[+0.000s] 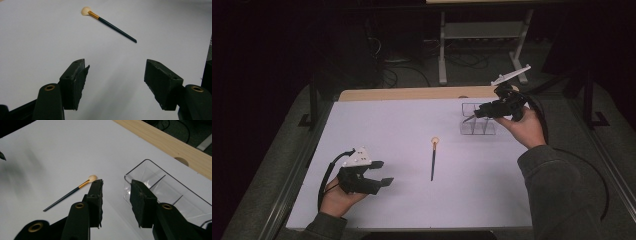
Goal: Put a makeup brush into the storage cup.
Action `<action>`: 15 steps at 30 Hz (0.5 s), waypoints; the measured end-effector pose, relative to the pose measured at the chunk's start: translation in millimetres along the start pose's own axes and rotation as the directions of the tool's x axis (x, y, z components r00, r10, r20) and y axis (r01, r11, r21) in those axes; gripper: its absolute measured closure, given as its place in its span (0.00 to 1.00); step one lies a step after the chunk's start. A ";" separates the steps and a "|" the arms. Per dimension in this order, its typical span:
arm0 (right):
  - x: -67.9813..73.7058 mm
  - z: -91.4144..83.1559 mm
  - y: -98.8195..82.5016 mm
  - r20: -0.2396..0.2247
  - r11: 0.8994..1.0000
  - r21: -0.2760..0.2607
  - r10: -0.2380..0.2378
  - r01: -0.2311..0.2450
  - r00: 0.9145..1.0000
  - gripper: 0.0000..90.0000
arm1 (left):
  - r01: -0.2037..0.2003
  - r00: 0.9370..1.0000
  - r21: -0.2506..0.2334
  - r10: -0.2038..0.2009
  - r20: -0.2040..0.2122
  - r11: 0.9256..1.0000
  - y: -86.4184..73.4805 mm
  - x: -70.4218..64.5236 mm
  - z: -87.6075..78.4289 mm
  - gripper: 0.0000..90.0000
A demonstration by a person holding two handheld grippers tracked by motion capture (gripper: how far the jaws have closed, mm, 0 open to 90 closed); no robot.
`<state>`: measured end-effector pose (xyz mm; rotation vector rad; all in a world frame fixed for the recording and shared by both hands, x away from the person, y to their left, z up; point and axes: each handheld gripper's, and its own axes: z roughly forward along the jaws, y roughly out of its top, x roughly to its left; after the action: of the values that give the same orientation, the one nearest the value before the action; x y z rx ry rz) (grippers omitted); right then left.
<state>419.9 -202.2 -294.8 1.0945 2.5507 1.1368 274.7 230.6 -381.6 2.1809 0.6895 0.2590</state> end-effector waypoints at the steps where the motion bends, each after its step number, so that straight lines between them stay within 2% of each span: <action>1: 0.7 0.0 -0.4 -0.001 1.000 0.001 -0.005 0.005 1.000 0.67 | 0.001 1.000 -0.002 -0.001 0.001 1.000 -0.2 0.1 0.3 0.37; 11: 9.4 -0.7 -3.6 -0.014 1.000 -0.006 -0.014 0.014 1.000 0.65 | -0.008 1.000 -0.001 0.008 0.000 1.000 -0.3 2.5 -1.1 0.37; 15: 13.0 -2.7 -5.2 -0.019 1.000 -0.016 -0.015 0.015 1.000 0.64 | 0.004 1.000 -0.012 -0.004 0.000 1.000 -1.1 2.7 -1.9 0.37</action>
<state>406.5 -197.5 -294.5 1.0640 2.5554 1.1679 275.8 233.8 -381.3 2.1681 0.6911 0.2606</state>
